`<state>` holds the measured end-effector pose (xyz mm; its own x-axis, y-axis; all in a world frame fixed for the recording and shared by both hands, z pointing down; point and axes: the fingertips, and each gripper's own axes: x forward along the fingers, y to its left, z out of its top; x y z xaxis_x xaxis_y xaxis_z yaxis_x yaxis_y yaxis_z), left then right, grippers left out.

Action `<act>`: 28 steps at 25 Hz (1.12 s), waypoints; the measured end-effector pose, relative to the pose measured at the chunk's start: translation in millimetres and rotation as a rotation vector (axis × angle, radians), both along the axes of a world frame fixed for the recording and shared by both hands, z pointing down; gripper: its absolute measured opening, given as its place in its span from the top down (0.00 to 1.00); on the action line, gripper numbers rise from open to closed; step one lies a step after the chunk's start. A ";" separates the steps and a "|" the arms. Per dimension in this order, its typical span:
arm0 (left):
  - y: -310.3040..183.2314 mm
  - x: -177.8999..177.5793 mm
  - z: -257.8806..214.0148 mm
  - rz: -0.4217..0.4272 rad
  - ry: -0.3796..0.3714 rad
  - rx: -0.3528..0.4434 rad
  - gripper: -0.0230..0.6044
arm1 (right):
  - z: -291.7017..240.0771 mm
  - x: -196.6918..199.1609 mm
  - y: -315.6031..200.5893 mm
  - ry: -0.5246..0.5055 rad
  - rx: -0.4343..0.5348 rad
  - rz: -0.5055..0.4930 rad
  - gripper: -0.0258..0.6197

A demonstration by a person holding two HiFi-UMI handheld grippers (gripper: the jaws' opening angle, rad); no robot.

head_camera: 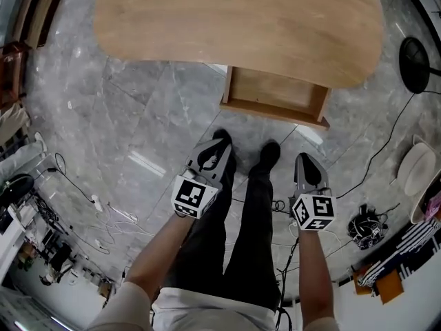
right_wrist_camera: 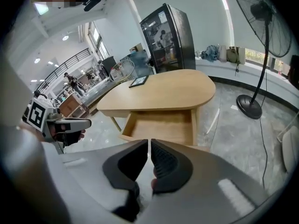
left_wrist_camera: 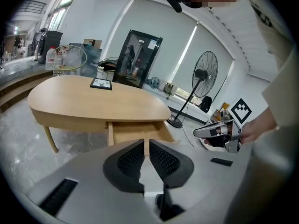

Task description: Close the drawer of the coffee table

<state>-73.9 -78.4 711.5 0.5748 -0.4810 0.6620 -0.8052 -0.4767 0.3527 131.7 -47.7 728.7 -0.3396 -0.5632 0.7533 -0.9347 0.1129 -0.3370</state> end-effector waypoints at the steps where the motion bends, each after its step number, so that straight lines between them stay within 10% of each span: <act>1: 0.2 1.7 10.7 -0.001 -0.001 -0.007 0.90 | 10.7 0.2 -0.9 -0.001 -0.004 0.006 0.91; 15: 5.7 22.1 157.8 -0.104 -0.065 -0.110 0.73 | 148.3 3.8 -0.7 0.032 -0.060 0.090 0.76; 28: -11.8 24.0 198.4 -0.207 -0.079 -0.093 0.64 | 196.4 17.1 -10.7 0.101 -0.022 0.158 0.70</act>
<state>-49.9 -90.2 909.9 0.4144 -0.5182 0.7482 -0.9095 -0.2666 0.3191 148.7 -58.4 925.0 -0.1702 -0.5863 0.7920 -0.9694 -0.0447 -0.2414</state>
